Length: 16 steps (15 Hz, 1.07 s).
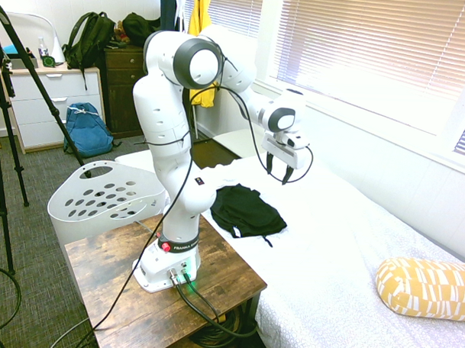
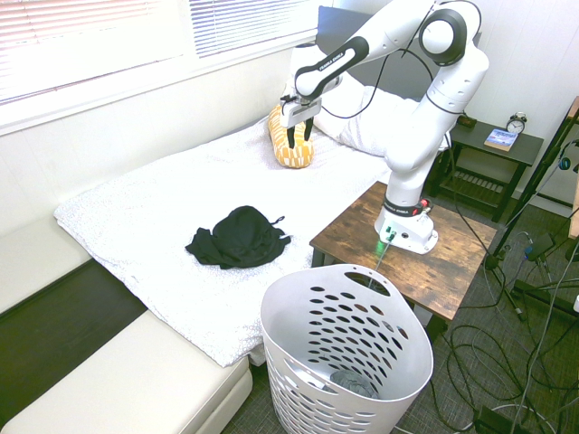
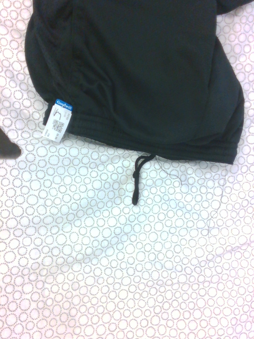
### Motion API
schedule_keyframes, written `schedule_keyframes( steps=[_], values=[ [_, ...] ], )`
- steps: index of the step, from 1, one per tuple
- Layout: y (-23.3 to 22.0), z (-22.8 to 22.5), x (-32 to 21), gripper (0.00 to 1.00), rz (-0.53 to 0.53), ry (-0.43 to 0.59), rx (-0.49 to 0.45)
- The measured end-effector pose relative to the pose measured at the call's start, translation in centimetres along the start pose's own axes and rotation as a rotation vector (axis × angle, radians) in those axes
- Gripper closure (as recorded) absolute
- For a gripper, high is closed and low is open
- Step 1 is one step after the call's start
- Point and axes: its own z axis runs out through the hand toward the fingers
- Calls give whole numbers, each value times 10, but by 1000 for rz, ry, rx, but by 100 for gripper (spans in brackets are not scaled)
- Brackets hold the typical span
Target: Put my clothes in the laundry bag
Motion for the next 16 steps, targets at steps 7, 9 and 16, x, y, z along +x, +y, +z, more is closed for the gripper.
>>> schedule_keyframes(
  steps=[7, 9, 16],
  values=[
    [-79, 32, -29, 0, -40, 21, 70],
    [-127, 60, -43, 0, -96, 3, 73],
    [-259, 212, -125, 0, -224, -74, 5]
  ],
)
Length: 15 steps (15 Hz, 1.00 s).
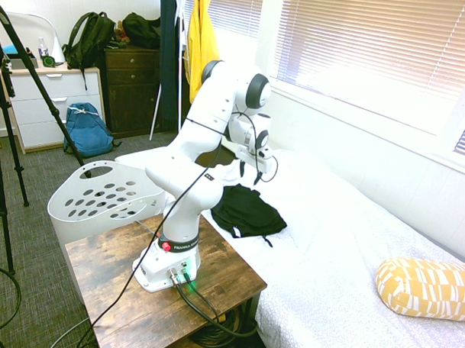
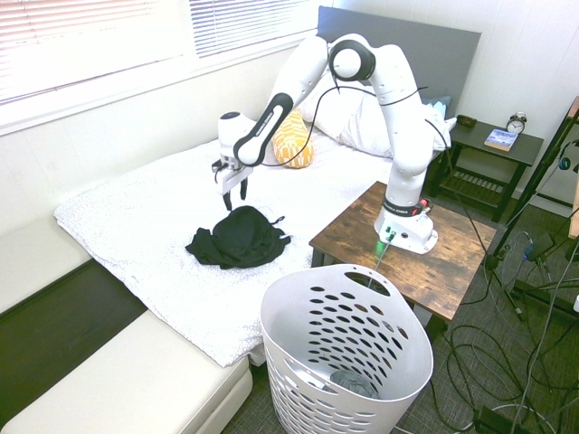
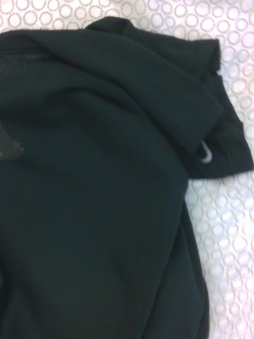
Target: Put my clothes in the laundry bag
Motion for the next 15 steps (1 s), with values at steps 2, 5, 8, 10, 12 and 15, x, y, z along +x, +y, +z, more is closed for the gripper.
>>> schedule_keyframes(
  steps=[2, 5, 8, 10, 12, 15],
  values=[
    [-23, 54, -6, 0, -7, -28, -14],
    [-47, 123, -13, 100, -7, -73, -23],
    [-49, 164, -21, 100, -11, -96, -20],
    [-46, 171, -20, 100, -14, -101, -10],
    [-45, 172, -19, 100, -19, -106, -4],
    [-39, 177, -18, 100, -23, -106, 11]
  ],
)
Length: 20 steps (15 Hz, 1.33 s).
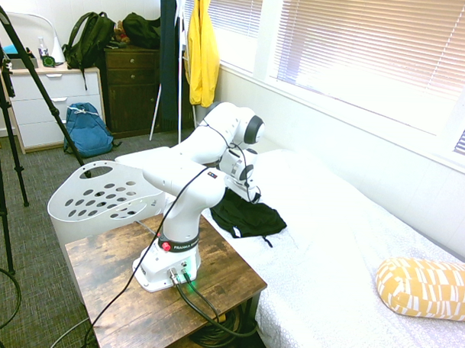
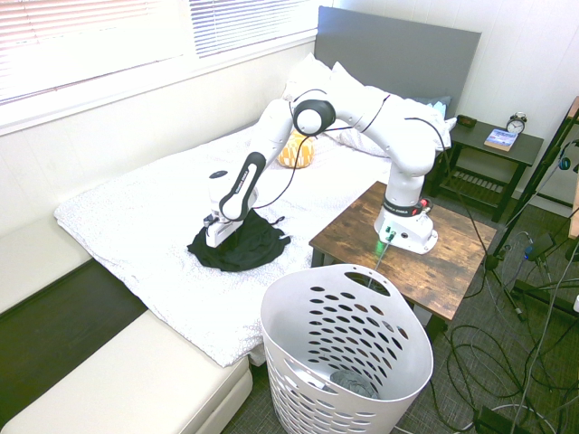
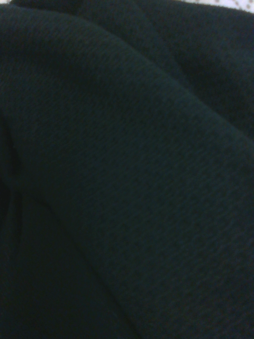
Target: Put my clothes in the laundry bag
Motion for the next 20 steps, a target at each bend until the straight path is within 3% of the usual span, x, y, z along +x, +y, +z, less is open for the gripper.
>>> schedule_keyframes(
  steps=[16, 20],
  values=[
    [16, 0, 13, 100, 14, -33, 27],
    [23, -31, 16, 100, 23, -27, 49]
  ],
)
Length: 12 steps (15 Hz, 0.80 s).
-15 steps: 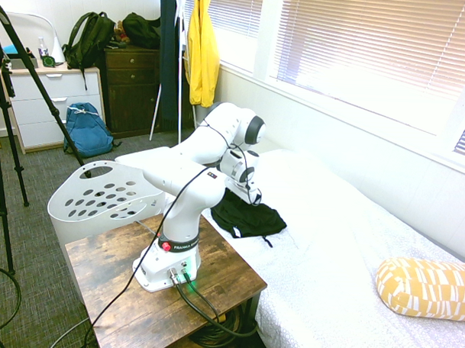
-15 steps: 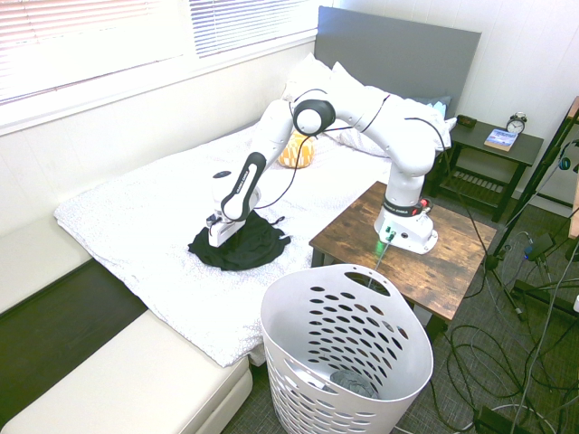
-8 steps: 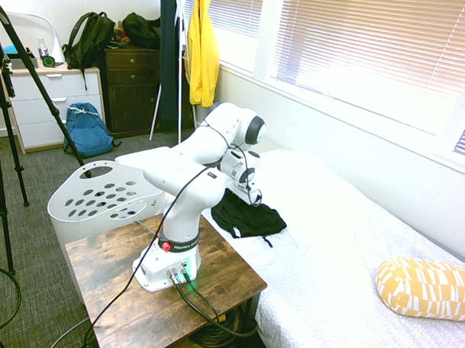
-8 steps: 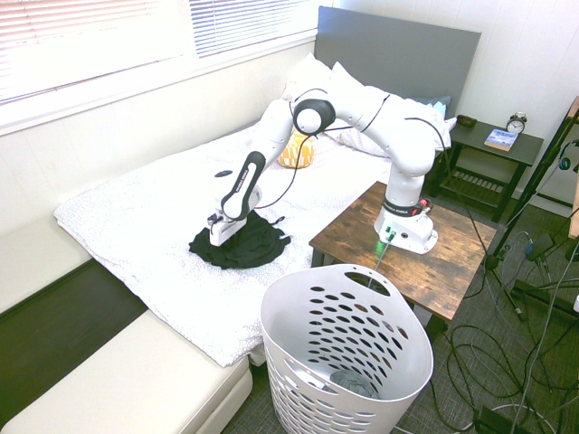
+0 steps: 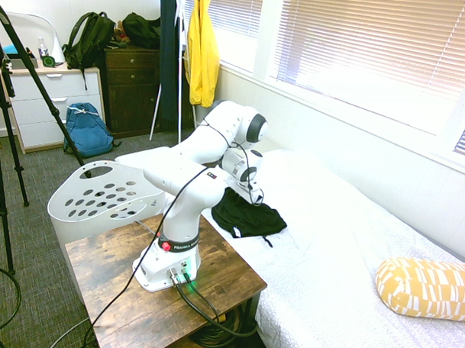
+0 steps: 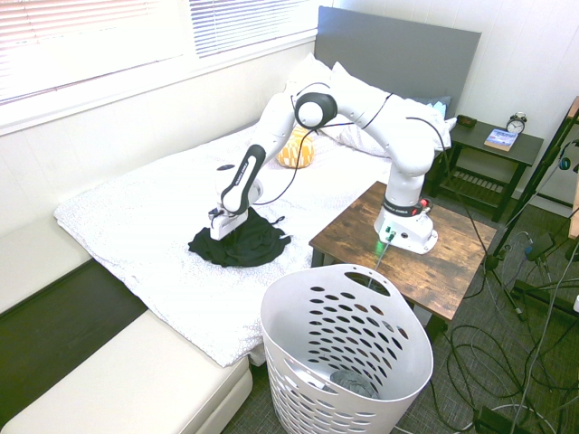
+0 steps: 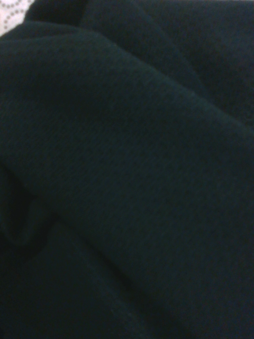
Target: Put my clothes in the laundry bag
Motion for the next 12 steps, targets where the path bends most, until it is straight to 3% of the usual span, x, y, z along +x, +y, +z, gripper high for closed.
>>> schedule_keyframes(
  steps=[6, 12],
  values=[
    [-16, -159, -11, 100, -55, 96, 45],
    [-51, -349, -128, 100, -190, 197, 65]
  ],
)
